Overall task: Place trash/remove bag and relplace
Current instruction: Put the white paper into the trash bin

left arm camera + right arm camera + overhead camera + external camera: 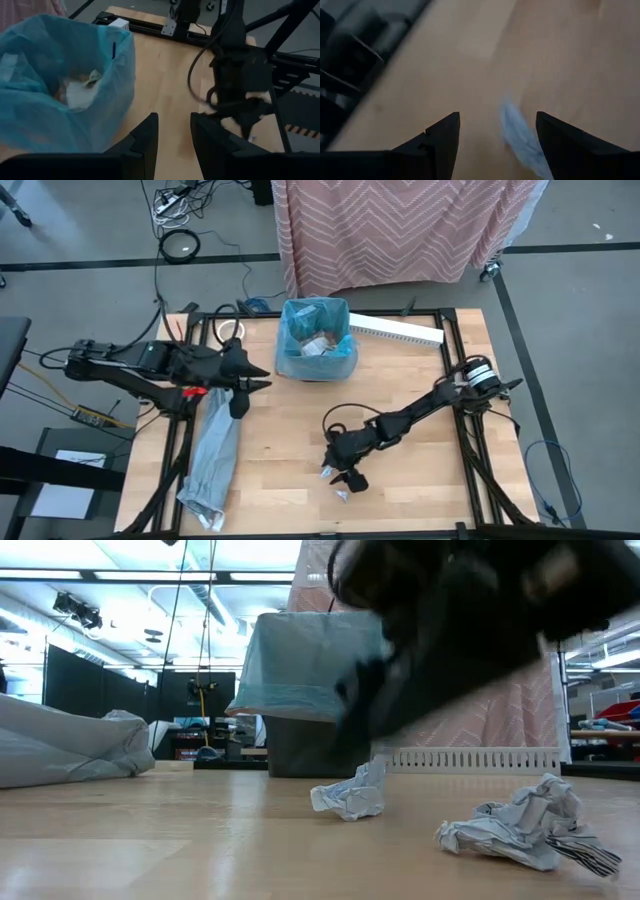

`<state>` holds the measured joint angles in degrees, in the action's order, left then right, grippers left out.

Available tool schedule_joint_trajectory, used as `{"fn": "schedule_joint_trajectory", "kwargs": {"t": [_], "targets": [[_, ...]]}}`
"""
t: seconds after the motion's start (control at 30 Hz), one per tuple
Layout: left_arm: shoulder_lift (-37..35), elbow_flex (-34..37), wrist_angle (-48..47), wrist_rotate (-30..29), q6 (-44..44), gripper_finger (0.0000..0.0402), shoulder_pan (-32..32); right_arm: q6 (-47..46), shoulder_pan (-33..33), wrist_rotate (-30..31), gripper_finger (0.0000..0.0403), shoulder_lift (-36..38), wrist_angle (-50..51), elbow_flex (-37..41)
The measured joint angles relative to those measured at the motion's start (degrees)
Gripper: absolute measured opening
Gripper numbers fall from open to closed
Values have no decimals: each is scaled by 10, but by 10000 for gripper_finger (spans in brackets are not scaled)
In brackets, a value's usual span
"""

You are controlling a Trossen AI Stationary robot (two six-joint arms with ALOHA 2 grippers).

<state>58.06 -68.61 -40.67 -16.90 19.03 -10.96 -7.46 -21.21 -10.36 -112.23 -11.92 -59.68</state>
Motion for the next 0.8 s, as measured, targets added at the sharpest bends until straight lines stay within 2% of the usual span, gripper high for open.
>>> {"fn": "schedule_joint_trajectory", "kwargs": {"t": [0.17, 0.27, 0.37, 0.5, 0.53, 0.67, 0.8], "targets": [[0, 15, 15, -3, 8, 121, -1, -13, -4, 8, 240, -36, -13, -3], [0, 15, 20, -5, 9, 121, -1, -18, -5, 33, 215, -38, -12, -3], [0, 15, 28, -14, 10, 121, -1, -20, -4, 51, 151, -31, -5, -2], [0, 15, 38, -16, 10, 121, -1, -34, -3, 73, 29, -19, 11, -1], [0, 15, 40, -16, 10, 121, -1, -39, -4, 79, 18, -16, 14, 0], [0, 15, 41, -16, 21, 121, -1, -65, -3, 97, 15, 10, 21, 0], [-4, 15, 41, -23, 40, 121, -1, -62, 5, 113, 7, 68, 88, -18]]}}
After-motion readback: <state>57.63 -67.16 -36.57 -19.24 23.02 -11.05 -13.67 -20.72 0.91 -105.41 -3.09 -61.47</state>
